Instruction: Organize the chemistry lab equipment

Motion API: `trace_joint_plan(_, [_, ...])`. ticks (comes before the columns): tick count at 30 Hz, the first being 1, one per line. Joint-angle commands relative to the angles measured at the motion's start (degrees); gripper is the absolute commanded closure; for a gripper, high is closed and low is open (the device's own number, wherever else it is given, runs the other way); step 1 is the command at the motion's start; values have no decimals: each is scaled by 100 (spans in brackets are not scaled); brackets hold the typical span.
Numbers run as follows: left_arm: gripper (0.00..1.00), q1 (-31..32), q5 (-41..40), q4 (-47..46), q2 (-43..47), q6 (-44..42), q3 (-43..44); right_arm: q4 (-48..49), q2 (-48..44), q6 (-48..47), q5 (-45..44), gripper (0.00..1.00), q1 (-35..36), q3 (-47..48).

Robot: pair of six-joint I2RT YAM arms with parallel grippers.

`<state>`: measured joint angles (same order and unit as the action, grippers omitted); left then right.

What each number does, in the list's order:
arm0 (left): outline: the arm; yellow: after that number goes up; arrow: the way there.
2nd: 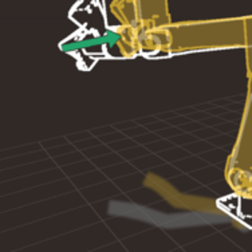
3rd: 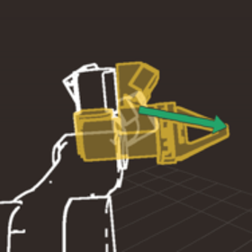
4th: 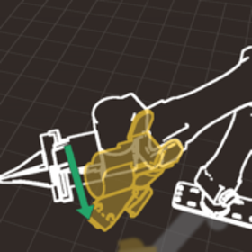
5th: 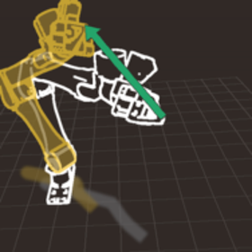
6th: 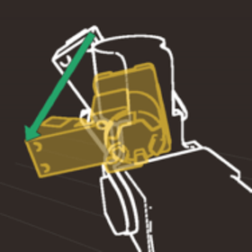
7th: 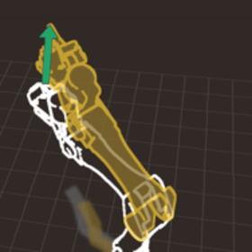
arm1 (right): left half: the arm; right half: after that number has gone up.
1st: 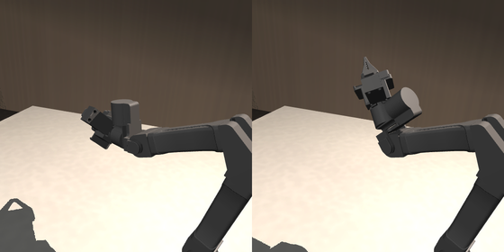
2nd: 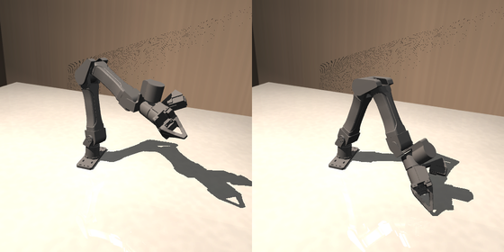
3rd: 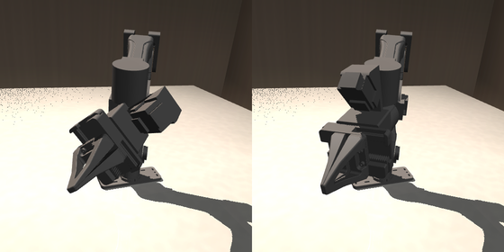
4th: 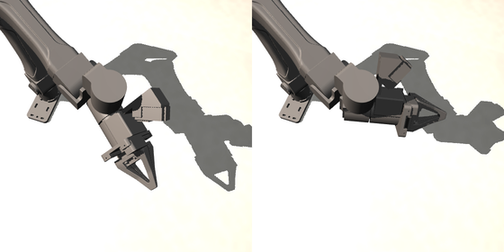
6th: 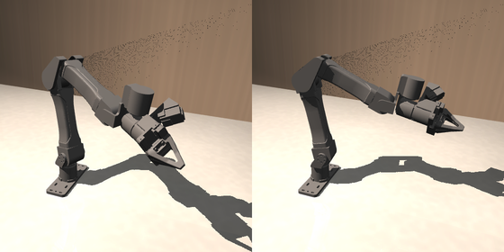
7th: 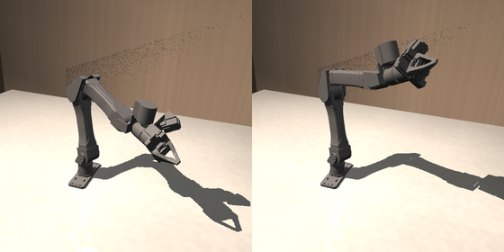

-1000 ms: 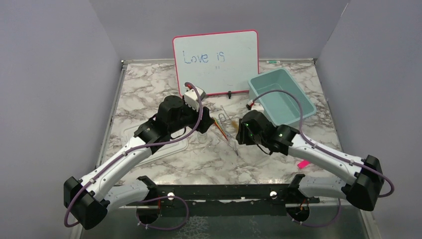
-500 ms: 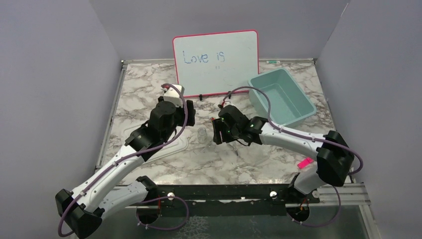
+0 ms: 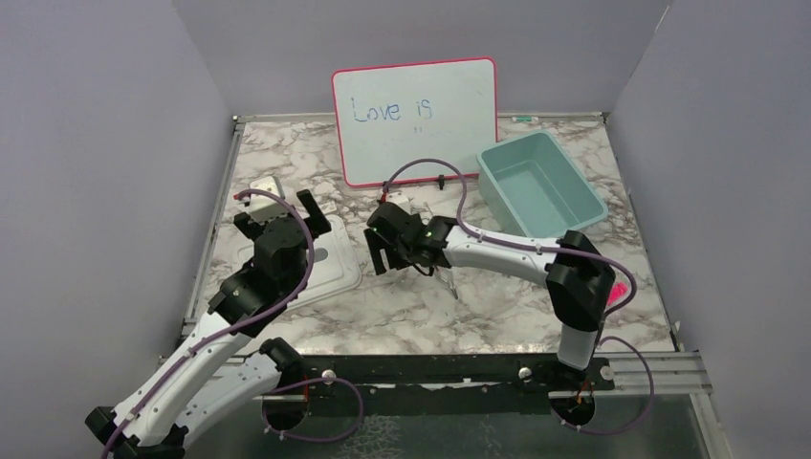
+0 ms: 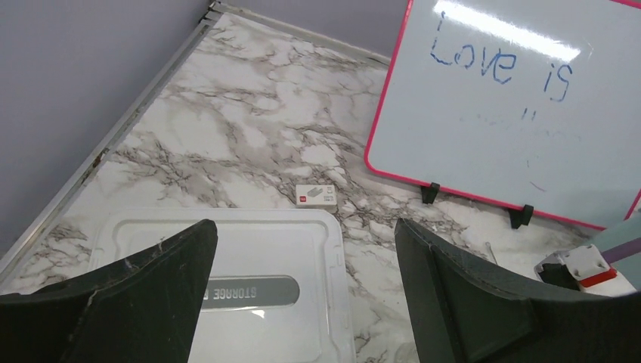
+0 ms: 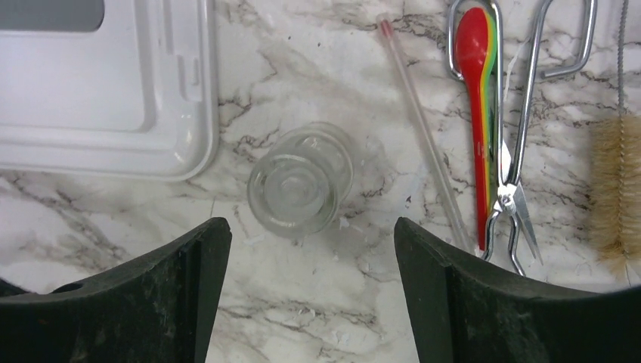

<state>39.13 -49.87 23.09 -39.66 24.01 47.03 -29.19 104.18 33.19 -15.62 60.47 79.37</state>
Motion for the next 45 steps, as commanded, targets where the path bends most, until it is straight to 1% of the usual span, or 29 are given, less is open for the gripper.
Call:
trace_joint_plan(1, [10, 15, -576, 64, 158, 198, -85, -308, 530, 156, -520, 17, -9, 500])
trace_joint_plan(4, [9, 11, -620, 73, 129, 197, -81, -454, 938, 95, -502, 24, -9, 845])
trace_joint_plan(7, [9, 9, -612, 86, 131, 196, -87, -474, 1199, 26, -412, 34, -13, 1060])
trace_joint_plan(11, [9, 7, -592, 90, 166, 200, -115, -469, 1266, -1, -359, 50, -9, 1087])
trace_joint_plan(16, [9, 9, -544, 89, 146, 201, -115, -558, 1193, -43, -416, 64, -9, 1115])
trace_joint_plan(18, [9, 12, -534, 87, 136, 201, -117, -545, 1077, -114, -424, 68, -9, 1107])
trace_joint_plan(24, [9, 13, -491, 88, 114, 184, -98, -414, 274, -598, -355, 69, -142, 1121])
trace_joint_plan(29, [9, 11, -369, 62, 92, 149, -113, -440, -556, -970, -135, 69, -782, 1210])
trace_joint_plan(32, [9, 7, -249, -7, 52, 101, -119, -586, -930, -1168, -195, 69, -1291, 1323])
trace_joint_plan(37, [9, 7, -18, -113, -59, -28, -139, -729, -1296, -1440, -214, 69, -2381, 1404])
trace_joint_plan(41, [8, 11, -139, -132, -129, -175, -101, -1004, -1236, -1516, -174, 68, -3216, 1592])
trace_joint_plan(45, [7, 10, 0, -164, -170, -116, -163, -990, -1125, -1555, -9, 68, -3948, 1500])
